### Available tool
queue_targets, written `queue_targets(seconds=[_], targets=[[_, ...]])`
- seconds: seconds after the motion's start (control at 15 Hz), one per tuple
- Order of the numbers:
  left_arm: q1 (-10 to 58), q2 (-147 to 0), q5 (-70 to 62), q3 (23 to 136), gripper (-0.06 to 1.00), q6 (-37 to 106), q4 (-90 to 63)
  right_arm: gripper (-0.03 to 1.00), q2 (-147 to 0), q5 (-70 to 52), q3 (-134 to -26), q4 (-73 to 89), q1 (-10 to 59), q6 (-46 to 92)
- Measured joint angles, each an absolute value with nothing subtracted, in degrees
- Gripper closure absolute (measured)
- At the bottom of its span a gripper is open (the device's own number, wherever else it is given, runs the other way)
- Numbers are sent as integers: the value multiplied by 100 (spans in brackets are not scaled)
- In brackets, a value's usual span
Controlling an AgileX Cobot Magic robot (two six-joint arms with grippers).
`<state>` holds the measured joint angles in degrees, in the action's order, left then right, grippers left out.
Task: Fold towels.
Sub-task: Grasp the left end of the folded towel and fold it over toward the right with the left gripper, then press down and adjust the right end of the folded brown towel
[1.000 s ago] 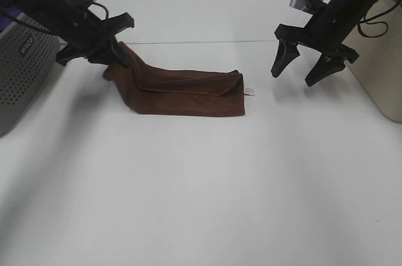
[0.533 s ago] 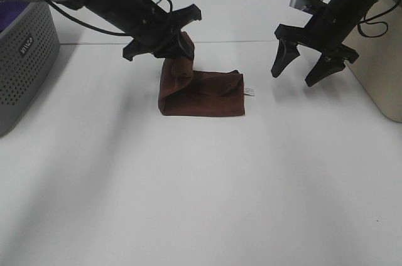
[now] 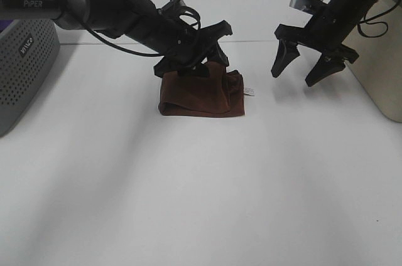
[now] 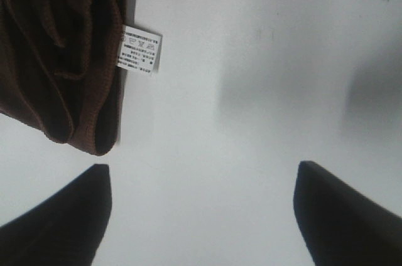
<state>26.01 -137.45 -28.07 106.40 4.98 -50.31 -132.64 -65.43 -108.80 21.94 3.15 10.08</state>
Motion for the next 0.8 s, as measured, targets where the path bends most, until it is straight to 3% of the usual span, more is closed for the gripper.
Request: queue_targets(seconds=[0.2, 0.33, 0.47, 0.8], targets=[[2595, -13717, -2956, 10777, 29, 854, -5214, 20, -13264, -6549, -10880, 2412, 315, 1037], [2441, -13505, -3214, 10795, 27, 1318, -4962, 20, -13264, -6635, -10880, 3237, 315, 1398], [1833, -13104, -3352, 10823, 27, 1421, -4291, 20, -13264, -6755, -10880, 4910, 361, 2160], [1301, -13052, -3759, 10846, 27, 1243, -3598, 20, -13316, -6360, -10880, 5638, 1031, 2573]])
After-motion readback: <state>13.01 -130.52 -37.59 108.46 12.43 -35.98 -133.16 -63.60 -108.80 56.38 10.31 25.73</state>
